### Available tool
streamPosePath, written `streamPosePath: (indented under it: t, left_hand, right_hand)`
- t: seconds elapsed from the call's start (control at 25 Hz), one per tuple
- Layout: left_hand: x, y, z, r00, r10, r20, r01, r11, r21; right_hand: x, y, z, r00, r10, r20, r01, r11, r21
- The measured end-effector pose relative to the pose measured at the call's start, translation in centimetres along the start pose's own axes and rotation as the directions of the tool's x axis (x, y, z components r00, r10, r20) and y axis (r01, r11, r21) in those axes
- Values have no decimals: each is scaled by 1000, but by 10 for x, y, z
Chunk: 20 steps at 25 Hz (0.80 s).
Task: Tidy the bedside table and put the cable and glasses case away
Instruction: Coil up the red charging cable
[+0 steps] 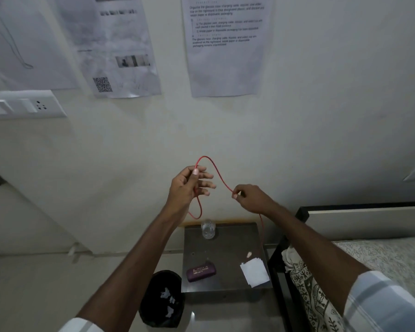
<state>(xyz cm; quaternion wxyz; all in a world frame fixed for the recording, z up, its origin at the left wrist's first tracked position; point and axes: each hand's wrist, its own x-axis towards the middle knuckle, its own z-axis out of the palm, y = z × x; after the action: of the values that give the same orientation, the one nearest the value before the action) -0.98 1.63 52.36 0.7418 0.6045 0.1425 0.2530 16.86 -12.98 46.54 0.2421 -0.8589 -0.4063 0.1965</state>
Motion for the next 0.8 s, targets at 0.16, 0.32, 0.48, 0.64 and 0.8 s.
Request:
streamPosePath:
  t: [0.16, 0.32, 0.48, 0.64, 0.8]
  left_hand:
    - [12, -2, 12, 1000, 24, 13, -26, 994, 107]
    - [13, -14, 13, 986, 77, 150, -138, 881, 452]
    - [2, -8, 11, 962, 47, 269, -218, 725, 653]
    - [-7, -2, 13, 982, -74, 174, -11, 898, 440]
    - [-14, 5, 19, 979, -153, 139, 140, 985, 98]
  right_hand:
    - [-19, -36, 14, 973, -228, 38, 229, 921, -315]
    - [-38, -70, 1, 906, -418, -72, 361, 849, -386]
    - [-52, -77, -25, 827, -543, -145, 468, 808, -359]
    - [-41, -56, -45, 748, -544, -380, 419, 831, -366]
    - [-28, -38, -51, 738, -370, -564, 289, 929, -232]
